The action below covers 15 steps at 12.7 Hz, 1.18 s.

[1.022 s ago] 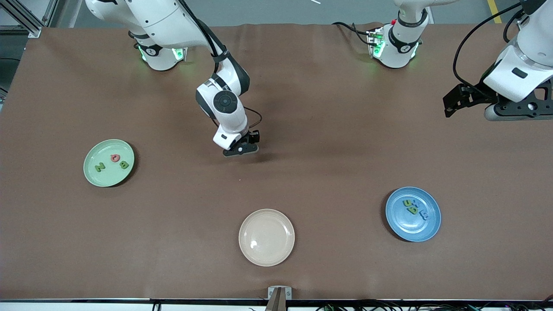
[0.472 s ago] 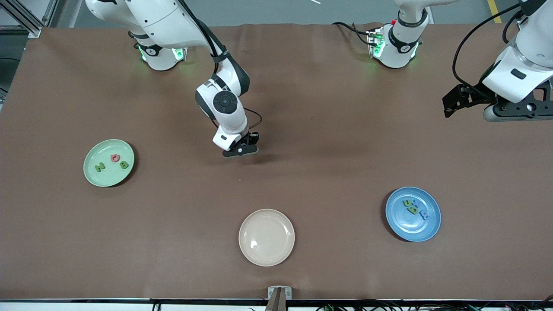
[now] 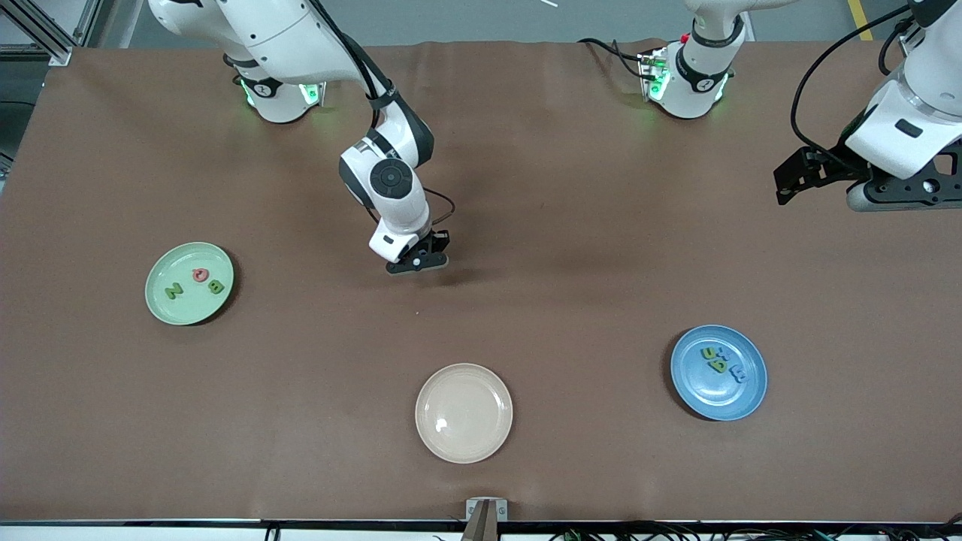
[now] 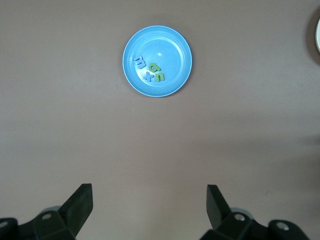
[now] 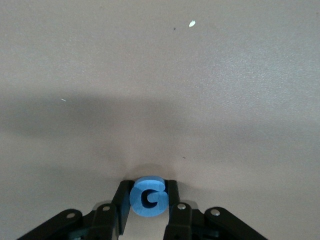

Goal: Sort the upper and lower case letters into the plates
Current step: 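Carry the G into the green plate with the right gripper and release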

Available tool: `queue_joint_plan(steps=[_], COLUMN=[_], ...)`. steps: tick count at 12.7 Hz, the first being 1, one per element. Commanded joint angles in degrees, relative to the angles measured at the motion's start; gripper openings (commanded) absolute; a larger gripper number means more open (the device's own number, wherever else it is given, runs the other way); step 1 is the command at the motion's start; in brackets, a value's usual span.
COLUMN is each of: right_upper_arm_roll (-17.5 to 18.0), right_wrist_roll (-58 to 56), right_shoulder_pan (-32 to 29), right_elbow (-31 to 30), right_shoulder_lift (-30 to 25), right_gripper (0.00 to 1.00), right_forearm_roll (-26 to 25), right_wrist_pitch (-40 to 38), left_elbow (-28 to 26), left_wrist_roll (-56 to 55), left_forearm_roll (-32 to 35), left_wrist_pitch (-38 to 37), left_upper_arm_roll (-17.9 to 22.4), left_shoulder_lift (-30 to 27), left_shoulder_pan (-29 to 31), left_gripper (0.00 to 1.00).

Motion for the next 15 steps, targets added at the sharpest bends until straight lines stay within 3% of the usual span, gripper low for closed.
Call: queue_joint_plan(steps=[1, 4, 6, 8, 12, 15], right_upper_arm_roll=[-0.3, -0.6, -0.8, -0.7, -0.7, -0.7], right_wrist_roll=[0.8, 0.0, -5.2, -19.5, -55.0, -70.9], right_shoulder_pan=[-0.2, -4.4, -8.0, -17.2, -40.5, -51.7], right_elbow=[0.2, -1.7, -7.1, -11.0, -11.5, -11.5], right_shoulder_lift=[-5.5, -17.8, -25.9, -31.0, -31.0, -24.7], right_gripper=[0.15, 0.15, 0.15, 0.15, 0.15, 0.14], right_forearm_roll=[-0.2, -0.2, -0.2, -0.2, -0.2, -0.2], right_wrist_pitch=[-9.3, -25.4, -28.6, -29.8, -26.7, -18.8], left_elbow=[-0.3, -0.6, -0.5, -0.5, -0.5, -0.6], left_wrist_roll=[0.8, 0.7, 0.5, -0.1, -0.1, -0.2], left_forearm_roll=[-1.1, -1.0, -1.1, -1.0, -1.0, -1.1], left_wrist_pitch=[-0.3, -0.3, -0.2, 0.1, 0.1, 0.0], left_upper_arm_roll=[-0.1, -0.1, -0.1, -0.1, -0.1, -0.2], left_shoulder_lift=[-1.1, -1.0, -0.9, -0.9, -0.7, -0.9], left_shoulder_pan=[0.5, 0.5, 0.6, 0.4, 0.5, 0.5], left_gripper=[1.00, 1.00, 1.00, 1.00, 1.00, 1.00])
